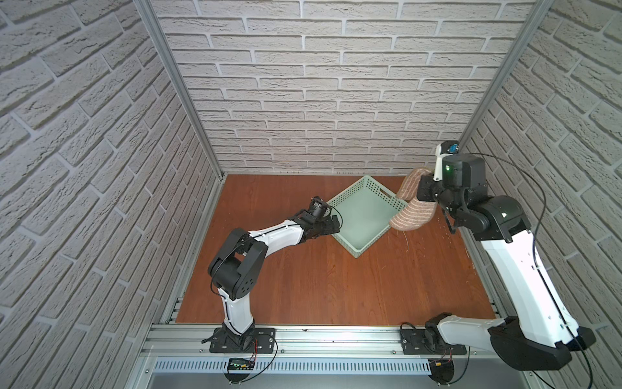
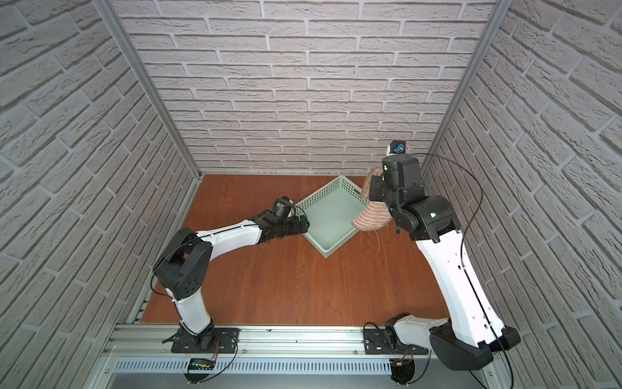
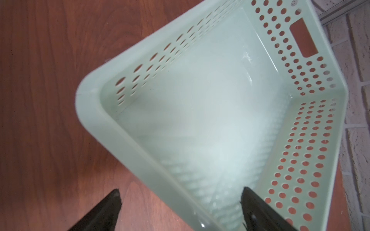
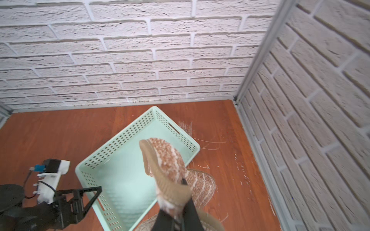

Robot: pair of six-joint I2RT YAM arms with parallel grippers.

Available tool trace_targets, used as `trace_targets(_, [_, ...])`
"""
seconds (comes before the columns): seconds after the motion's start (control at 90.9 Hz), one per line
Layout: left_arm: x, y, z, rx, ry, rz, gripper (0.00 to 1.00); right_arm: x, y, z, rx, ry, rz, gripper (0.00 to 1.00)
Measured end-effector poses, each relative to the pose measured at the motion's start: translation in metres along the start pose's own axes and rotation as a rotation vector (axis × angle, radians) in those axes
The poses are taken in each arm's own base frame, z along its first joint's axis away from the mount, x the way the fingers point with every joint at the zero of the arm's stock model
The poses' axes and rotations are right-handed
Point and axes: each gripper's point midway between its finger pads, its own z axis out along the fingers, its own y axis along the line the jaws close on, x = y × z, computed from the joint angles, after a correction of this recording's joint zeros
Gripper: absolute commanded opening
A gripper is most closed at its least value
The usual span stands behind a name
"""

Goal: Fold the square dishcloth
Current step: Place the cleaning item at the center of the board.

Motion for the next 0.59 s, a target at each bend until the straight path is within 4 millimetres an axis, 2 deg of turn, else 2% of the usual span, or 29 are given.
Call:
trace_targets(0.132, [-0.012, 0.005, -0.001, -0.010, -0.010, -0.018, 0.94, 0.039, -0.013, 0.006, 0.058, 0.089, -0.021, 0.03])
trace_targets(0.275, [-0.039, 0.011, 0.005, -0.001, -0.040, -0.053, 0.94, 0.083, -0.003, 0.024, 0.026, 0.213, -0.037, 0.03])
trace_targets(0.429, [-0.058, 0.016, 0.006, 0.015, -0.057, -0.078, 0.94, 0.124, 0.030, 0.031, -0.124, 0.340, -0.037, 0.03])
trace_targets(0.594, [-0.073, 0.020, -0.005, 0.029, -0.083, -0.106, 0.98, 0.137, 0.086, 0.009, -0.349, 0.388, -0.081, 0.03])
